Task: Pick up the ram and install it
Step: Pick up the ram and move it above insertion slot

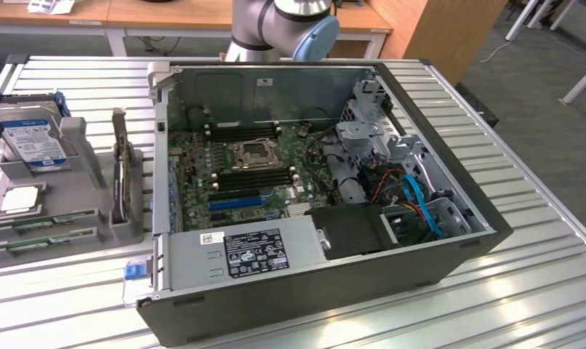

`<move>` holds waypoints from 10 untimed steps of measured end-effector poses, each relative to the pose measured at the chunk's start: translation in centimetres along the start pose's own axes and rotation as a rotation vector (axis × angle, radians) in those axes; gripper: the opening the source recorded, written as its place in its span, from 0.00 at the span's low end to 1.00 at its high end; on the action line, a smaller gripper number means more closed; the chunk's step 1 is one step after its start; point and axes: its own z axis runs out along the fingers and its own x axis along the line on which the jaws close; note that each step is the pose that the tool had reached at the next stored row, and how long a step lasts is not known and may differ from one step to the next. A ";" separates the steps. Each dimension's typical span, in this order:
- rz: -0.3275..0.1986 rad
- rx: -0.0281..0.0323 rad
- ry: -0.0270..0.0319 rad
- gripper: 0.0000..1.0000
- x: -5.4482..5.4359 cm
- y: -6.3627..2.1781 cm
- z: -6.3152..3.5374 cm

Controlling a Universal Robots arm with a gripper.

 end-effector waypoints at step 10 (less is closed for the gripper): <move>0.000 0.0000 0.0000 0.29 0.0 0.00 0.00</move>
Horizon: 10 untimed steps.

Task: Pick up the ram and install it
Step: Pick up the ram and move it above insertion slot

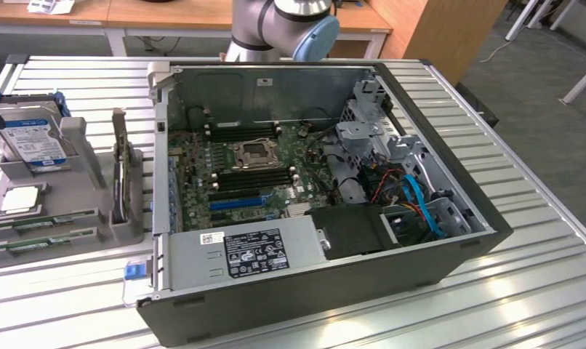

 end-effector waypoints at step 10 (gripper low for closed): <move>0.000 0.0001 -0.0001 0.29 0.4 -0.01 -0.01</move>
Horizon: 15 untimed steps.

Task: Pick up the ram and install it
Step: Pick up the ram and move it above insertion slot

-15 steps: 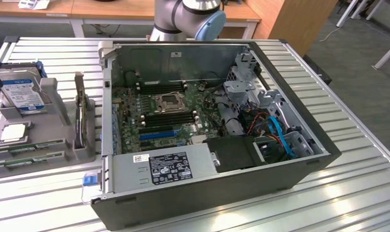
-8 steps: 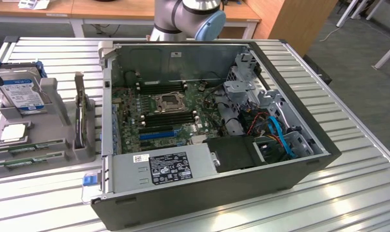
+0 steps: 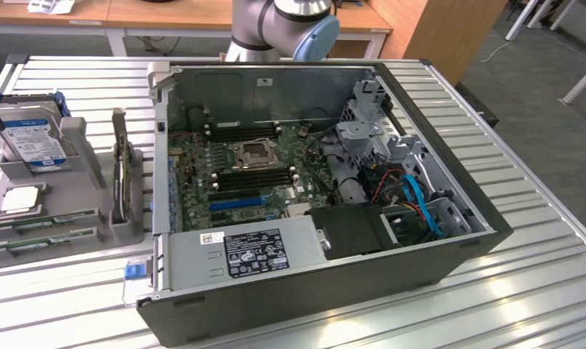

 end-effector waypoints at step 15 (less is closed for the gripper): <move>0.000 -0.0001 0.0000 0.29 1.6 -0.06 -0.05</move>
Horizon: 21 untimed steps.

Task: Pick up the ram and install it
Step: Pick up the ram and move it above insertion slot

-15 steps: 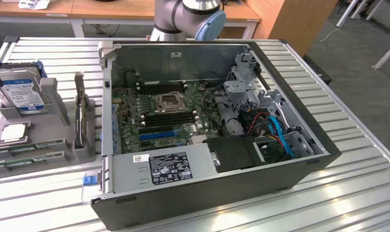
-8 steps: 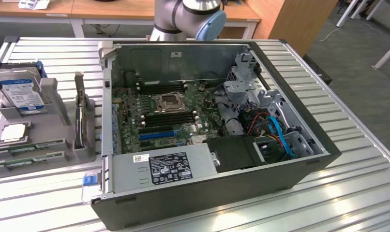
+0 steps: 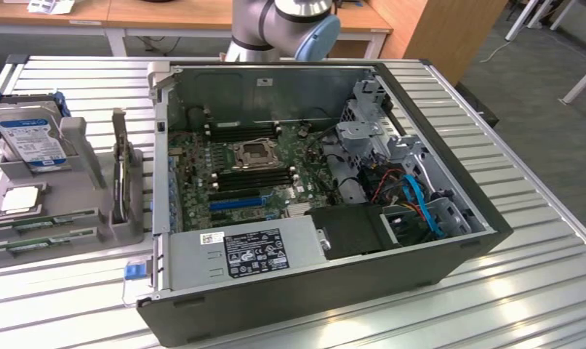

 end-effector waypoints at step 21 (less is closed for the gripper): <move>0.000 0.0000 0.0001 0.29 0.1 -0.04 0.73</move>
